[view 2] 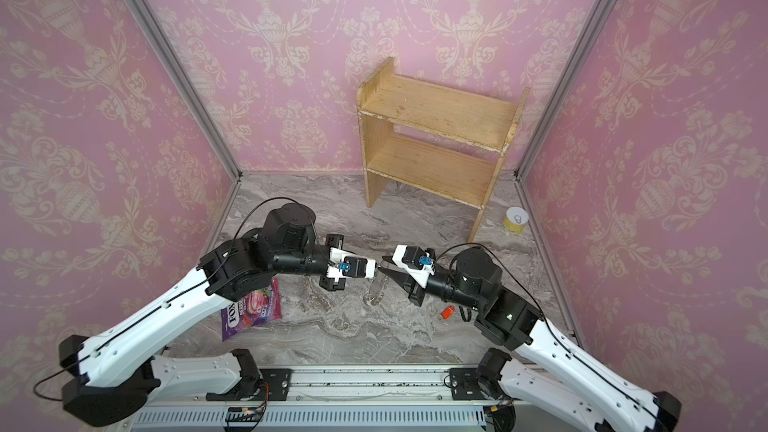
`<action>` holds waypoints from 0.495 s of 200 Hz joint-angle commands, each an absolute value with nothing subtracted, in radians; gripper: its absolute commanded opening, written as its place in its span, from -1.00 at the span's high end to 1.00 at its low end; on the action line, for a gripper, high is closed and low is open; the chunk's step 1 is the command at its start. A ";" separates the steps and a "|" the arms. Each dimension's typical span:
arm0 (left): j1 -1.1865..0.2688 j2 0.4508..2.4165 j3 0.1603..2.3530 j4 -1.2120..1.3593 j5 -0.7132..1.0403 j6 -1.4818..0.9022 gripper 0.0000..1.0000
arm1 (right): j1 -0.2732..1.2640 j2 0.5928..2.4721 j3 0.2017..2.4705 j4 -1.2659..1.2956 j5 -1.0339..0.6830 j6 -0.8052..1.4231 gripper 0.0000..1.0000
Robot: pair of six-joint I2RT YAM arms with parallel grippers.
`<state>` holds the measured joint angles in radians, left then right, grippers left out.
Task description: Put the keys on the keyring
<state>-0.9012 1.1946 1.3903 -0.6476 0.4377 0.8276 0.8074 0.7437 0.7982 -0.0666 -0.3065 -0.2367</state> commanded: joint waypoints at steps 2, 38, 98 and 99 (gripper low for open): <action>-0.915 1.198 1.429 -0.665 0.437 0.853 1.00 | 0.807 0.746 0.826 -0.077 -0.307 -0.242 0.64; -0.917 1.203 1.430 -0.659 0.443 0.854 1.00 | 0.807 0.745 0.825 -0.075 -0.311 -0.244 0.81; -0.920 1.194 1.411 -0.623 0.445 0.829 1.00 | 0.806 0.714 0.786 0.000 -0.299 -0.227 1.00; -0.920 1.194 1.410 -0.621 0.444 0.827 1.00 | 0.806 0.712 0.785 0.002 -0.297 -0.227 1.00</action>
<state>-0.9020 1.2064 1.3983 -0.6468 0.4267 0.8295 0.8078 0.7414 0.7990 -0.0814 -0.3290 -0.2428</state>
